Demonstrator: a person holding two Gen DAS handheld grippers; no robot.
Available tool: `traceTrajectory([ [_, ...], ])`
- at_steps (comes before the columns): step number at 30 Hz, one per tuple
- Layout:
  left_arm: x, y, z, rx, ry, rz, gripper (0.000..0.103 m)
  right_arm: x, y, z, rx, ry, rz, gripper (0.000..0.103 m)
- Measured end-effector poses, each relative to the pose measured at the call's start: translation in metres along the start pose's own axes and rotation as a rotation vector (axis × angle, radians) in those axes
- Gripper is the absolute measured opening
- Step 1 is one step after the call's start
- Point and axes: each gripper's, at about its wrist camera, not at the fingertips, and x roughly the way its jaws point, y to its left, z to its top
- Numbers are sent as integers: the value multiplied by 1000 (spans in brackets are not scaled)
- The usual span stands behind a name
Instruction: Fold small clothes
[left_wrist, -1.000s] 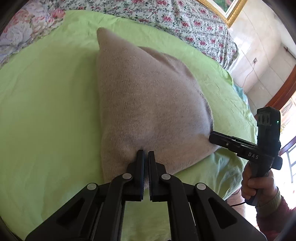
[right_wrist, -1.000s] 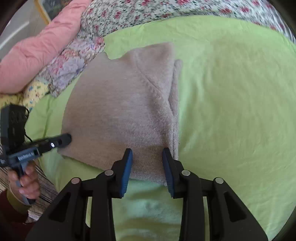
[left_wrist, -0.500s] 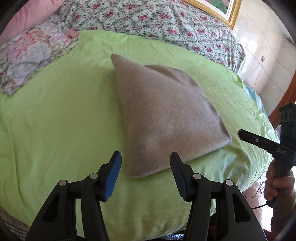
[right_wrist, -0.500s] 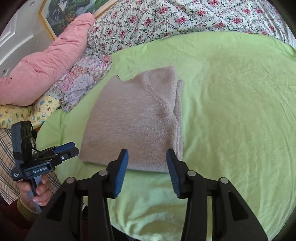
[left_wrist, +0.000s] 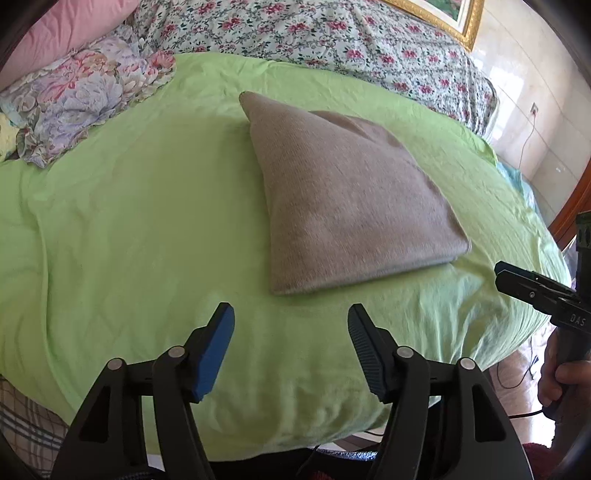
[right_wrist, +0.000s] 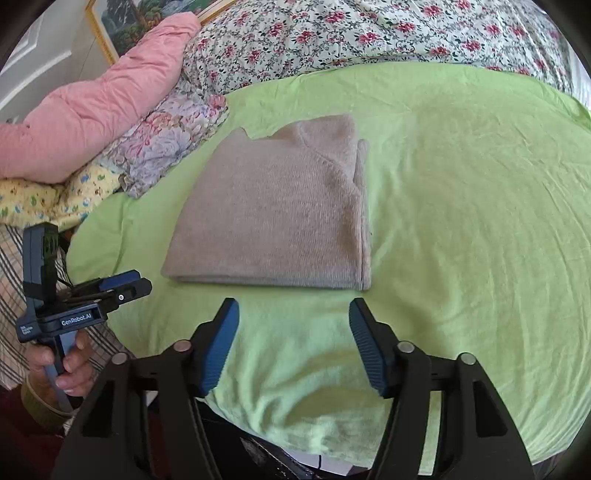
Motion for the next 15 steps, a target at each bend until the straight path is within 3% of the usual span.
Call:
traceTrajectory([
  [4,0,-6,-9,30,6,11,68,-1,1,-11,-18,4,-23,72],
  [9,-2,-15,-19,77,-2,43,81,-4,7,-22,-64,-7,-68,74],
  [15,-6,-16,-21,102,-14,64,82,-3,13,-21,-70,-19,-45,84],
])
